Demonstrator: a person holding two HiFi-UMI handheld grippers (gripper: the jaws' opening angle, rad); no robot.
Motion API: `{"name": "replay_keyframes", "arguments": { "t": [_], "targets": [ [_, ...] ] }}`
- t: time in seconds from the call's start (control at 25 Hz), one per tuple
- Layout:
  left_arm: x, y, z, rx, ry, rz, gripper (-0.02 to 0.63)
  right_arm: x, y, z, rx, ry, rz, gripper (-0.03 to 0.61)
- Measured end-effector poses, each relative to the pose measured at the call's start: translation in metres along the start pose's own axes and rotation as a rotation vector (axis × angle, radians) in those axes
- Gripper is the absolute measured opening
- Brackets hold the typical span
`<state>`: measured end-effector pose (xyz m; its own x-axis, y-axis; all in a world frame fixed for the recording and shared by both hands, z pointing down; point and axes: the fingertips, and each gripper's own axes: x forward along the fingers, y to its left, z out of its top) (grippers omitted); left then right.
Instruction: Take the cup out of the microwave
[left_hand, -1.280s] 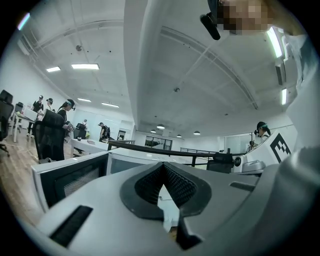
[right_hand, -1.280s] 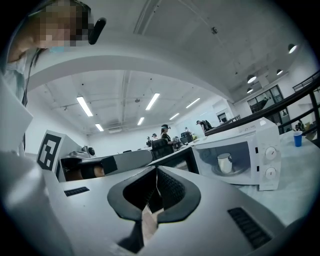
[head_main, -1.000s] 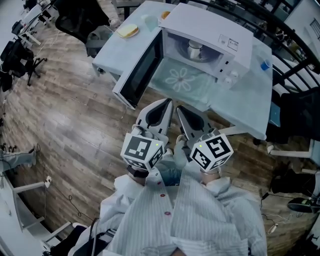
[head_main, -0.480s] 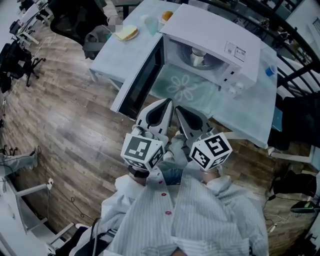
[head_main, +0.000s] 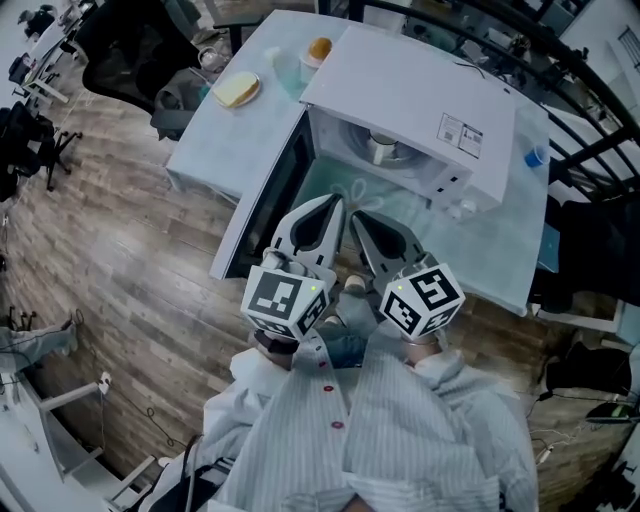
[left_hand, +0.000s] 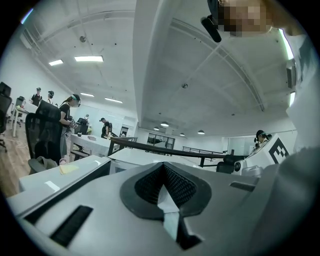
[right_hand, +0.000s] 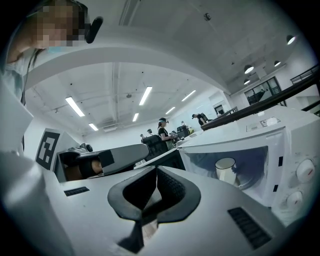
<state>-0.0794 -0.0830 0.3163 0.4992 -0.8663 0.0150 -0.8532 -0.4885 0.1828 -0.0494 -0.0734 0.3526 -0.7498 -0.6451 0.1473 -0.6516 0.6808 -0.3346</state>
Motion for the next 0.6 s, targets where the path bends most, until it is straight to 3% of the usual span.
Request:
{"name": "replay_keyframes", "arguments": {
  "t": [0.6],
  "targets": [
    [0.083,0.005,0.001,0.001,-0.009,0.000,0.009,0.016,-0.078,0.028,-0.015,0.008,-0.010,0.035]
  ]
}}
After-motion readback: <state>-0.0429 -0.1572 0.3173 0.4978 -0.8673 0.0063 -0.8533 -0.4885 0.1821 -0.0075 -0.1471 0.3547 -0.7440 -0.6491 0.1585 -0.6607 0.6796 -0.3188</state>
